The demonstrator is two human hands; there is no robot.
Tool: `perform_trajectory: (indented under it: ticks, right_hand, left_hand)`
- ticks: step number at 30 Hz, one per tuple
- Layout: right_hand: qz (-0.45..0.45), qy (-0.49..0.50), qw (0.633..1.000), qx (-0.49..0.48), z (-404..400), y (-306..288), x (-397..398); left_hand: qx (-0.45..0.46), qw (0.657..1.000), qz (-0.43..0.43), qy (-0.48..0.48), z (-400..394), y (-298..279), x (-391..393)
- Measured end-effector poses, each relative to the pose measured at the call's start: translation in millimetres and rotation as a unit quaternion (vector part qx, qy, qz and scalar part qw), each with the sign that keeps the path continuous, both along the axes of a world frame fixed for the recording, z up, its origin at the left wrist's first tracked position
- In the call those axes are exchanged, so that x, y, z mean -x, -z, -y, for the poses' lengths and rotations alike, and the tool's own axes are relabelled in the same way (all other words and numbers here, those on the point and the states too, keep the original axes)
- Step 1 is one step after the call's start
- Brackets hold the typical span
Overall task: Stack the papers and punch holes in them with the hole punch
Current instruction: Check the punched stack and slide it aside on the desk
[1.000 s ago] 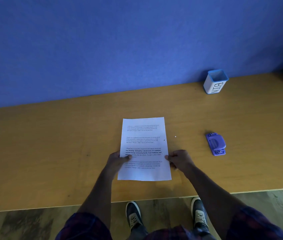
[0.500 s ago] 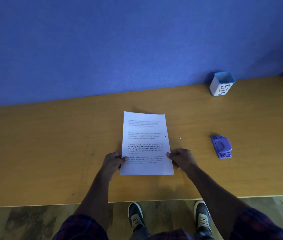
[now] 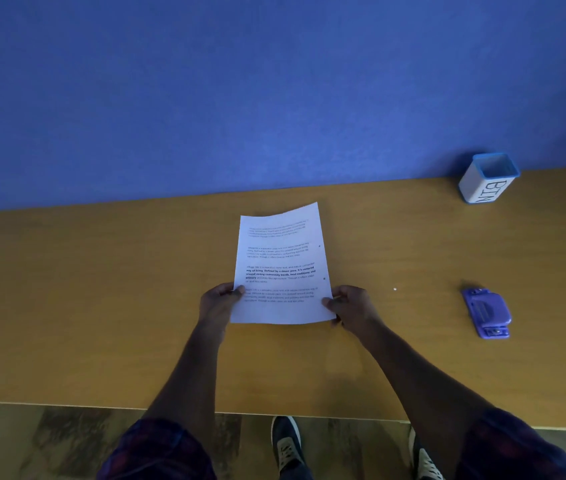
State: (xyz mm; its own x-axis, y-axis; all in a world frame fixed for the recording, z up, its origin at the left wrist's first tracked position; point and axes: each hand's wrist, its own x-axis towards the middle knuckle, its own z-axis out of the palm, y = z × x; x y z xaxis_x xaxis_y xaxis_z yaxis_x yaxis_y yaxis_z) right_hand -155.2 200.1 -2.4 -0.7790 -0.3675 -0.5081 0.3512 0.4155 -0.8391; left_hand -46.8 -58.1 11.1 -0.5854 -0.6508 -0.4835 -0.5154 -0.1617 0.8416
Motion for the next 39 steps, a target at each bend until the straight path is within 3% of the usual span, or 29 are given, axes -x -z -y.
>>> perform_trajectory:
  ticks: [6, 18, 22, 28, 39]
  right_hand:
    - [-0.012, -0.007, 0.999, -0.041, 46, 5, 10]
    - [-0.015, 0.022, 0.999, -0.028, 103, 32, 20]
    - [-0.067, 0.016, 0.996, -0.048, 112, 30, 18]
    - [-0.125, 0.018, 0.989, -0.074, 122, 32, 15]
    - [-0.146, 0.02, 0.985, -0.087, 125, 39, 13]
  left_hand:
    - [-0.001, 1.0, -0.014, -0.001, 27, -3, -2]
    - [0.139, 0.989, 0.023, -0.044, 64, 32, 10]
    - [0.223, 0.972, 0.058, -0.036, 57, 37, 10]
    - [0.268, 0.96, 0.065, -0.051, 56, 42, 13]
    - [0.266, 0.96, 0.076, 0.037, 70, 36, 26]
